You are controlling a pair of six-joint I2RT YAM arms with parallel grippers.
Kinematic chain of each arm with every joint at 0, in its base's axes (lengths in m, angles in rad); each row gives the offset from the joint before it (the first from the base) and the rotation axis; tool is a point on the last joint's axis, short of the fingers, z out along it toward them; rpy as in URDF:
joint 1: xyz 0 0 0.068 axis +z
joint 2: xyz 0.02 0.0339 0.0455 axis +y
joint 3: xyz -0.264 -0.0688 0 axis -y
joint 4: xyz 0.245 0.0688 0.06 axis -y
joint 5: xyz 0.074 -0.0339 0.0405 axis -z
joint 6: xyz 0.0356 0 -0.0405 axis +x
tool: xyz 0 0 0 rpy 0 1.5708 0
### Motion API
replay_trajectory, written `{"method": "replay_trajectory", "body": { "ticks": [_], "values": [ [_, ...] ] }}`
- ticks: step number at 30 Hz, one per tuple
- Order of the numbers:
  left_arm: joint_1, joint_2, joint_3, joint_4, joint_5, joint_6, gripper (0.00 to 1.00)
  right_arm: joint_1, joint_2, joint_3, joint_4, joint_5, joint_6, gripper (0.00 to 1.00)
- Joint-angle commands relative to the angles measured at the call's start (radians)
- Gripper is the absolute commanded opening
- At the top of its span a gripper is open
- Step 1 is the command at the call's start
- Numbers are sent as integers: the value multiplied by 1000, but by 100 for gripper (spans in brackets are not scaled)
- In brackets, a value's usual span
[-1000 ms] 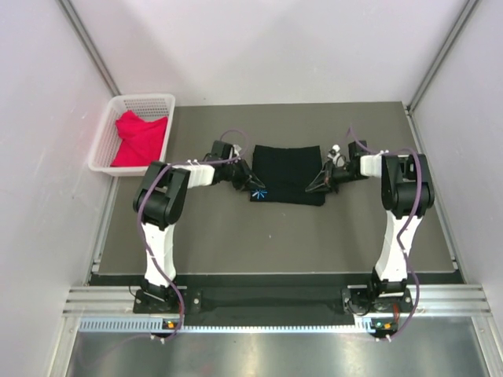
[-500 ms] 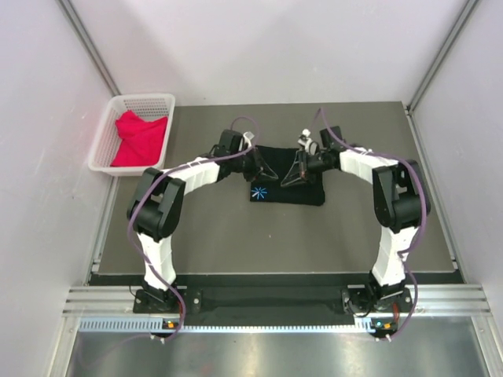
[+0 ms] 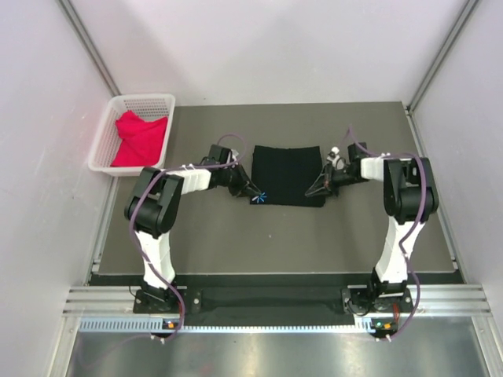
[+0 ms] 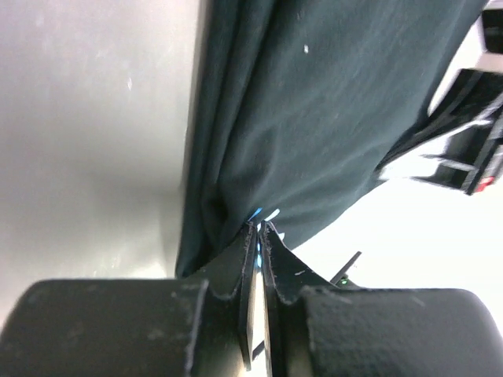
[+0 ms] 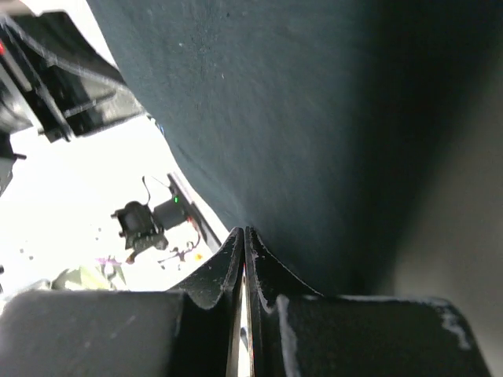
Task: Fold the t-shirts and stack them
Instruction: Fold the tshirt
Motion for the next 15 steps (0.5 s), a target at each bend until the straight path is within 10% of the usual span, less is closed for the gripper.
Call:
{"method": "replay_trajectory", "body": {
  "ticks": [1, 15],
  "values": [
    [3, -79, 53, -171, -61, 104, 11, -17, -127, 15, -58, 47, -47, 2],
    [-23, -18, 6, 84, 27, -99, 11, -31, -112, -86, 40, 41, 2, 2]
  ]
}}
